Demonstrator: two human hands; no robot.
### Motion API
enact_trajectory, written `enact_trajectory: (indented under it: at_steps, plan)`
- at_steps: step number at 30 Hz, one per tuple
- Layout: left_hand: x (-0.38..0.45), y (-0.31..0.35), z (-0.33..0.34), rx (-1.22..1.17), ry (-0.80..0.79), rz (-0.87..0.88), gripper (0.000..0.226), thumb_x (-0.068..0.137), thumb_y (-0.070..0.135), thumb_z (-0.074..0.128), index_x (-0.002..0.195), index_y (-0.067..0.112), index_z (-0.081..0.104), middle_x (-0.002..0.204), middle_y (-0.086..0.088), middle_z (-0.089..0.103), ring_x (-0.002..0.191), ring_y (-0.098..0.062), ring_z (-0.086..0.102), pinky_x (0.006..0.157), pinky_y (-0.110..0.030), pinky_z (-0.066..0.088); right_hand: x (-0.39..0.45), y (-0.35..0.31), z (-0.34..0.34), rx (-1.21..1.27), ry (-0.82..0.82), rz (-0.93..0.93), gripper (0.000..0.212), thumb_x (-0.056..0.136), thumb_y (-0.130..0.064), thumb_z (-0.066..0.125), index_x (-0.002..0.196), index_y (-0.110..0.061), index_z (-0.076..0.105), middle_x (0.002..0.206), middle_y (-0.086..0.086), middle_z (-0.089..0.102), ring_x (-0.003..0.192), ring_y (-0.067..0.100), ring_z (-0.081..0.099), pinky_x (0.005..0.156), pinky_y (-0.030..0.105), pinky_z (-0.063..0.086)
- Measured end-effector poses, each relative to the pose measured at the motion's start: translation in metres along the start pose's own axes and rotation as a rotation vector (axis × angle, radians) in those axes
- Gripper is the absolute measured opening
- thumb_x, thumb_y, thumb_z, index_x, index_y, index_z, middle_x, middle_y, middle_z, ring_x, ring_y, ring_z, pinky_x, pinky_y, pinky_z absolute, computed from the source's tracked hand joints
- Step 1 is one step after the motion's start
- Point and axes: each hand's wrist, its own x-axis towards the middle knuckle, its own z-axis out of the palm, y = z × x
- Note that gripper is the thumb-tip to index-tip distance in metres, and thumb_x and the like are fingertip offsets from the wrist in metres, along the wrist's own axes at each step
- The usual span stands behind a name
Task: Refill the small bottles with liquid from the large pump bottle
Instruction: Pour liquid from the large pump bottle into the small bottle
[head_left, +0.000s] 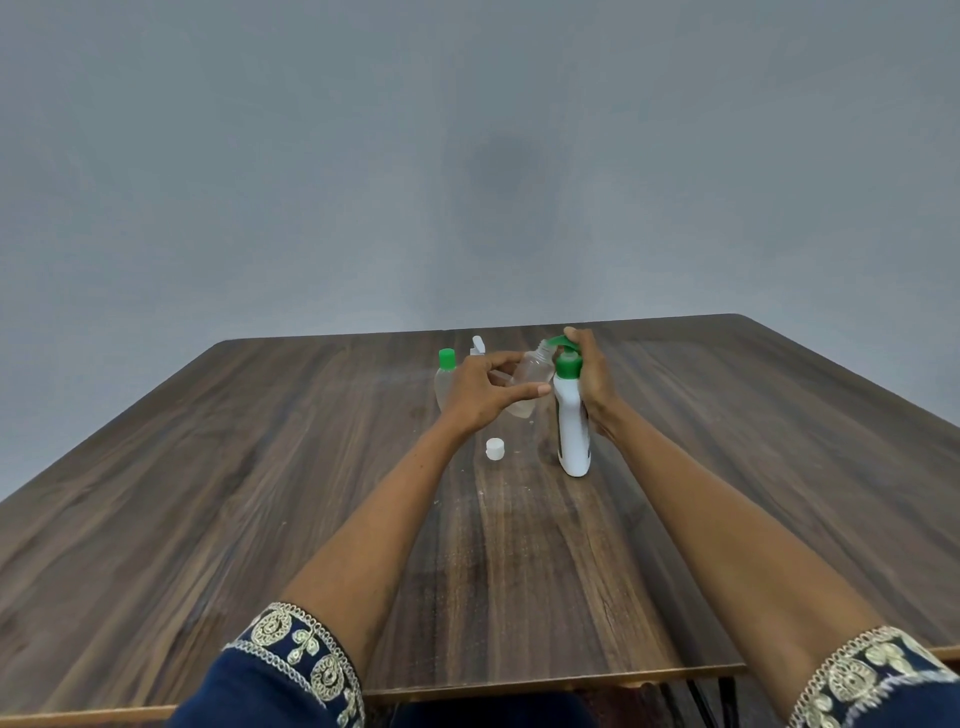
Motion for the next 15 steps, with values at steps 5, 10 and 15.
enact_trajectory:
  at_steps: [5, 10, 15]
  plan:
    - [0.001, 0.001, 0.001, 0.013, 0.016, 0.001, 0.060, 0.068, 0.043, 0.079, 0.120, 0.018, 0.063, 0.105, 0.001, 0.067, 0.090, -0.014, 0.062, 0.078, -0.033, 0.056, -0.006, -0.003, 0.003, -0.105, 0.035, -0.203, 0.014, 0.101, -0.013, 0.039, 0.090, -0.021, 0.043, 0.073, -0.008, 0.051, 0.065, 0.006, 0.051, 0.067, 0.026, 0.042]
    - [-0.001, 0.003, 0.000, 0.007, 0.037, -0.004, 0.056, 0.068, 0.040, 0.079, 0.117, 0.018, 0.064, 0.099, 0.004, 0.066, 0.088, -0.011, 0.061, 0.079, -0.033, 0.055, -0.016, 0.003, 0.005, -0.220, 0.030, -0.286, 0.014, 0.106, -0.024, 0.034, 0.095, -0.029, 0.042, 0.074, -0.026, 0.052, 0.071, -0.003, 0.053, 0.074, 0.027, 0.043]
    - [0.000, 0.003, -0.001, 0.019, 0.022, -0.009, 0.061, 0.066, 0.042, 0.080, 0.119, 0.018, 0.064, 0.105, 0.001, 0.067, 0.090, -0.012, 0.061, 0.079, -0.032, 0.055, -0.019, 0.006, 0.003, -0.146, 0.083, -0.261, 0.016, 0.106, -0.030, 0.035, 0.096, -0.029, 0.048, 0.084, -0.016, 0.057, 0.076, 0.002, 0.057, 0.077, 0.025, 0.045]
